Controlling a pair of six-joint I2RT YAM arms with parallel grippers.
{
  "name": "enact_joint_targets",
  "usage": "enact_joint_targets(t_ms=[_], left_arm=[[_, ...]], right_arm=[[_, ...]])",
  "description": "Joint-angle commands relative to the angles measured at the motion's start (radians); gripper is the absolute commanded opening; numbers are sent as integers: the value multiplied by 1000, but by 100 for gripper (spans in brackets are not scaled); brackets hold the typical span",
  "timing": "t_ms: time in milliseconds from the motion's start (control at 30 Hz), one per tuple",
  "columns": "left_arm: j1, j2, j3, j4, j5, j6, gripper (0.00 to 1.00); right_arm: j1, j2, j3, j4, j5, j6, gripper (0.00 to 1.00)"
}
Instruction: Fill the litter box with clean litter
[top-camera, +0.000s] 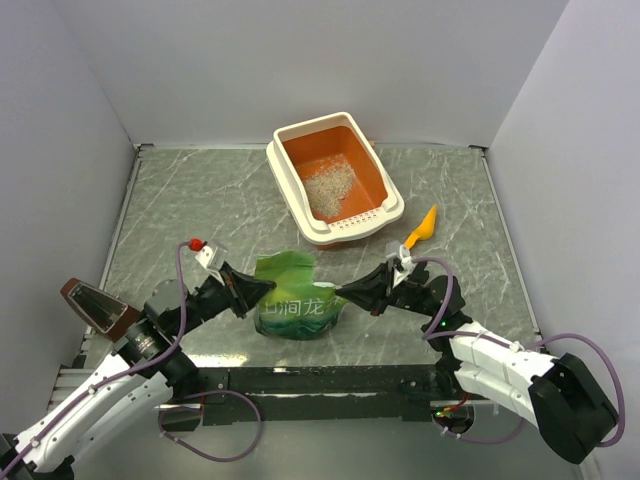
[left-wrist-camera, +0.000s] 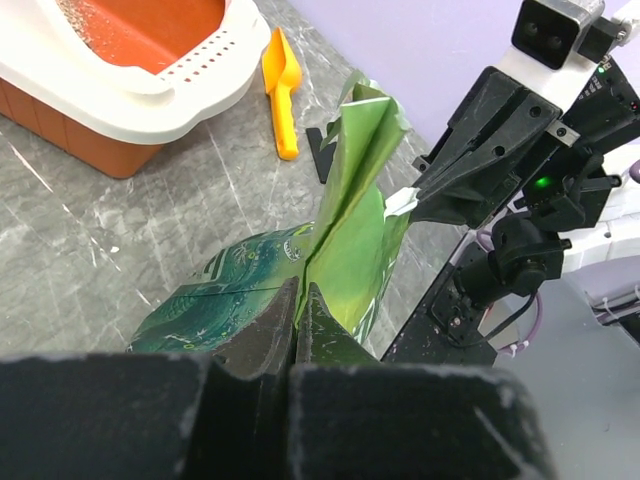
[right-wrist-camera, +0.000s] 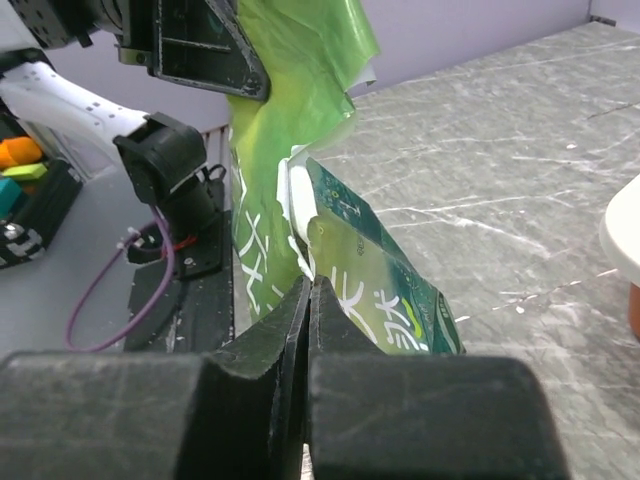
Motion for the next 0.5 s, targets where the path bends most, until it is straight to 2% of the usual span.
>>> enact_joint_targets(t_ms=[0, 100, 233, 467], left_arm=[[6, 5, 80, 14, -35, -66, 1], [6, 56, 157, -124, -77, -155, 1], [4, 168, 263, -375, -74, -281, 1], [4, 147, 200, -471, 27, -476, 1]], right_arm=[[-36, 4, 40, 77, -118, 123, 0], [-61, -2, 84, -9, -209, 238, 0], [-61, -25, 149, -280, -307, 347, 0], [-61, -21, 150, -659, -329, 432, 0]])
